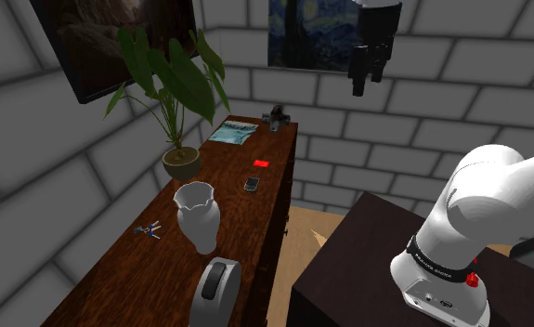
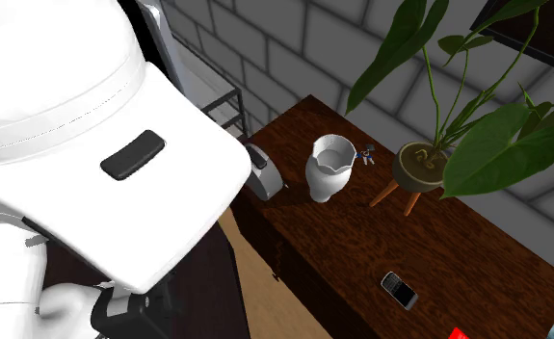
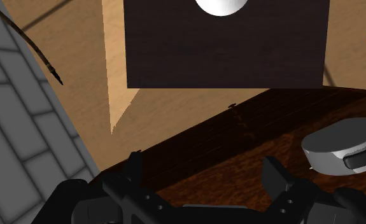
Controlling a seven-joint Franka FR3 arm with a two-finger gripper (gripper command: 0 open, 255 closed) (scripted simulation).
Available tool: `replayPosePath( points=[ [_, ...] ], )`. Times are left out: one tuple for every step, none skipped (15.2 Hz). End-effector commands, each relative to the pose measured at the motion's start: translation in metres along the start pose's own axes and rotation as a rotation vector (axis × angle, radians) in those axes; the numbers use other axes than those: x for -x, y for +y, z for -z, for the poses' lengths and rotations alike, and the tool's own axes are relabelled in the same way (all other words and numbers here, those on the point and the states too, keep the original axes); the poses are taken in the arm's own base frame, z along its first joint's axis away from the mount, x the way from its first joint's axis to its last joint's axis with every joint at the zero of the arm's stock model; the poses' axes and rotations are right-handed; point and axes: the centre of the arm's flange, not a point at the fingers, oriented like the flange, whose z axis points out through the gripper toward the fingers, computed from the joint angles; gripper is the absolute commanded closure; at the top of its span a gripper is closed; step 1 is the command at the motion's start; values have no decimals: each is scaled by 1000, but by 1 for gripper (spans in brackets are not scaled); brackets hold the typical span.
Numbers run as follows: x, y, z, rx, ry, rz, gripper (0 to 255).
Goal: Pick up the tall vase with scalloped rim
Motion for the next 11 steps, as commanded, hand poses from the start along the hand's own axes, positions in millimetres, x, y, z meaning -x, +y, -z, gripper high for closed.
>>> replayPosePath(
  points=[
    [0, 0, 0, 0, 0, 0, 0],
    [-7, -11, -5, 3, -2, -6, 0],
    [-14, -21, -10, 6, -3, -12, 0],
    [-22, -32, -15, 10, -5, -19, 0],
    [-29, -42, -20, 13, -7, -25, 0],
    [-36, -52, -26, 16, -8, -31, 0],
    [-44, -62, -31, 19, -10, -37, 0],
    [-51, -73, -36, 23, -11, -44, 0],
    [-59, -83, -42, 26, -13, -50, 0],
    [-66, -93, -47, 29, -15, -56, 0],
    [-74, -103, -52, 32, -16, -62, 0]
  ],
)
